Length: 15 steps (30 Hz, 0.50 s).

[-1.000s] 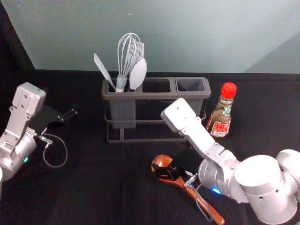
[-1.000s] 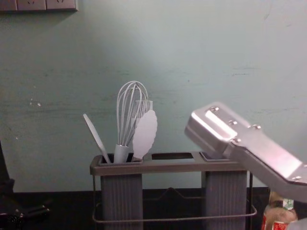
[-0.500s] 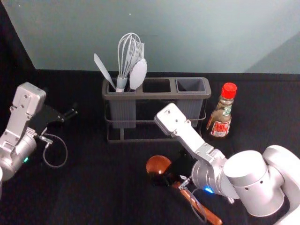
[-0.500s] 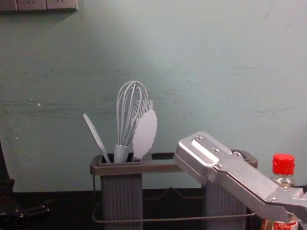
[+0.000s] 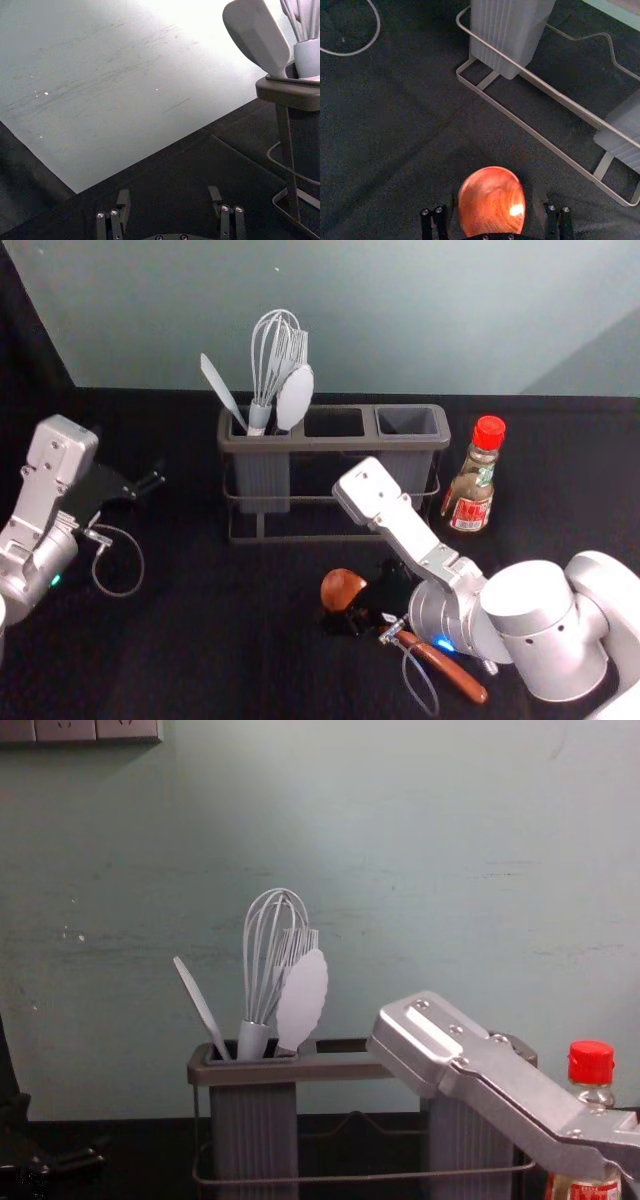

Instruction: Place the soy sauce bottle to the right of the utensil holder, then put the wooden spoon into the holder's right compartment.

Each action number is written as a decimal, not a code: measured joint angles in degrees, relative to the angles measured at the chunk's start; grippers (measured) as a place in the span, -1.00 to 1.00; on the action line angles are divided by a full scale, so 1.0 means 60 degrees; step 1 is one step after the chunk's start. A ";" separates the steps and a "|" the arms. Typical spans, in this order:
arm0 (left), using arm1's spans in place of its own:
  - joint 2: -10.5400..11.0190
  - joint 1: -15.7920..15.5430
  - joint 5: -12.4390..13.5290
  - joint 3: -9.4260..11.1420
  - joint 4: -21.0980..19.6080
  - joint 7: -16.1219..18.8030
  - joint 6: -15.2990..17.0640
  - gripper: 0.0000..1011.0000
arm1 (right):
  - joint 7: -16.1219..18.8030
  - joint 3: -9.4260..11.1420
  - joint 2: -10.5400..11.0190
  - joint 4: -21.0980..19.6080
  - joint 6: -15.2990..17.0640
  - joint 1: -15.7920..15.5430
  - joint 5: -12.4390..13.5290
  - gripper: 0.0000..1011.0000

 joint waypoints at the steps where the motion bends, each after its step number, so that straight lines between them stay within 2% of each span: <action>1: 0.0000 0.0000 0.0000 0.0001 0.0000 0.0000 0.0000 1.00 | 0.0007 0.0009 -0.0002 -0.0017 0.0000 -0.0013 -0.0016 0.98; 15: 0.0000 0.0000 0.0000 0.0001 0.0000 0.0000 0.0000 1.00 | 0.0177 0.0107 -0.0107 -0.0035 0.0033 -0.0071 -0.0331 0.98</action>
